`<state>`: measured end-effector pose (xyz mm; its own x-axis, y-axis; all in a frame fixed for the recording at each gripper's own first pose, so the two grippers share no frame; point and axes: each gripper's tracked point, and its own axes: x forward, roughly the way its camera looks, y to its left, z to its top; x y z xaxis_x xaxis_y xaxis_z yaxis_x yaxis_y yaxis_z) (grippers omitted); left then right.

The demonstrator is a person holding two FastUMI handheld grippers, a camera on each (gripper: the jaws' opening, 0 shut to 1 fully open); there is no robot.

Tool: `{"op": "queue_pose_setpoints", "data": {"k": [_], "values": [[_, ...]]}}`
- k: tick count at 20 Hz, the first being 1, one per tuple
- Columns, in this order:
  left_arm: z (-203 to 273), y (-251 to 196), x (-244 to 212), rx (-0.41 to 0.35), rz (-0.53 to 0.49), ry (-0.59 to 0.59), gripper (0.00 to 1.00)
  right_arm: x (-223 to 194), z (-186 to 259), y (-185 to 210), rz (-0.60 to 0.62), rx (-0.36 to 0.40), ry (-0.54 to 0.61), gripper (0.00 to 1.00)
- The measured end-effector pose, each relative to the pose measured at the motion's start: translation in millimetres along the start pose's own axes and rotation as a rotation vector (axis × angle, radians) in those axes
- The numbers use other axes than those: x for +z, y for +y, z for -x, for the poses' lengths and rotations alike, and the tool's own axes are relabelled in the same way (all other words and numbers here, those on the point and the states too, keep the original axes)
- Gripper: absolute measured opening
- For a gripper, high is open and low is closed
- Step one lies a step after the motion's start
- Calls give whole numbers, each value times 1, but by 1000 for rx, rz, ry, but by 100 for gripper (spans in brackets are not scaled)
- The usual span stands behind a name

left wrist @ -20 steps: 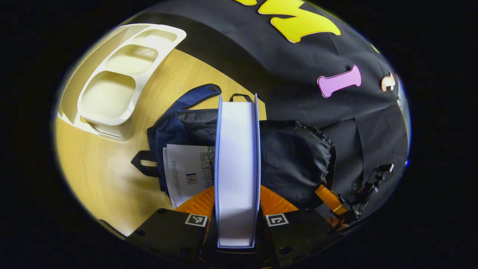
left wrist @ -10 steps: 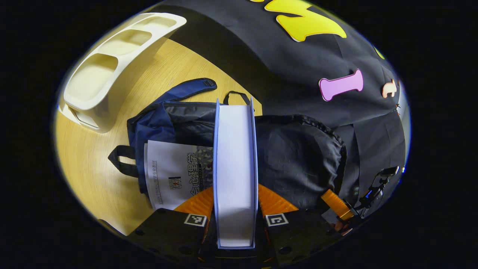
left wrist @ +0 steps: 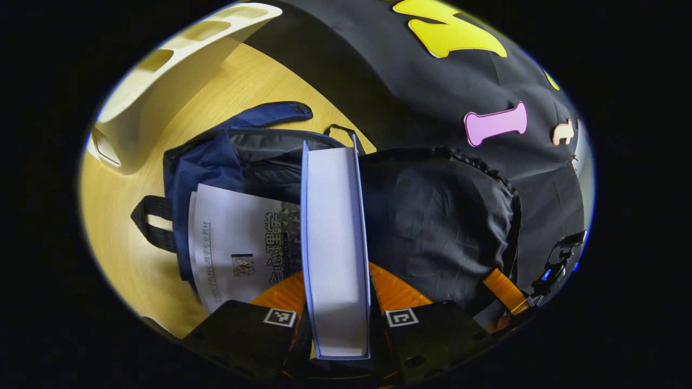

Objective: Open the schoolbag, grab two books from the bookshelf and put them into the schoolbag.

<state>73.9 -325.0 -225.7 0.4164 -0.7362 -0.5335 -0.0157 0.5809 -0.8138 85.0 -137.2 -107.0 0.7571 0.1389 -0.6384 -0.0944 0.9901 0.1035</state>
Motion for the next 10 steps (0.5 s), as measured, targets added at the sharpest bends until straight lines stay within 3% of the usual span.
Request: {"op": "queue_pose_setpoints", "data": {"k": [3, 5, 7, 8, 9, 10], "values": [[-8, 4, -9, 28, -45, 52, 51, -1, -2, 0, -5, 0, 5, 0], [-10, 16, -11, 100, -82, 77, 57, -3, -3, 1, -5, -1, 8, 0], [-10, 27, -12, 175, -87, 106, 71, -5, -4, 2, -7, 1, 14, 0], [-9, 29, -13, 195, -79, 113, 93, -5, -5, 2, -8, 3, 15, 0], [-6, 36, -12, 237, -73, 122, 82, -5, -5, 3, -8, 4, 17, 0], [-1, 44, -12, 286, -76, 135, 86, -6, -6, 4, -8, 5, 17, 0]]}}
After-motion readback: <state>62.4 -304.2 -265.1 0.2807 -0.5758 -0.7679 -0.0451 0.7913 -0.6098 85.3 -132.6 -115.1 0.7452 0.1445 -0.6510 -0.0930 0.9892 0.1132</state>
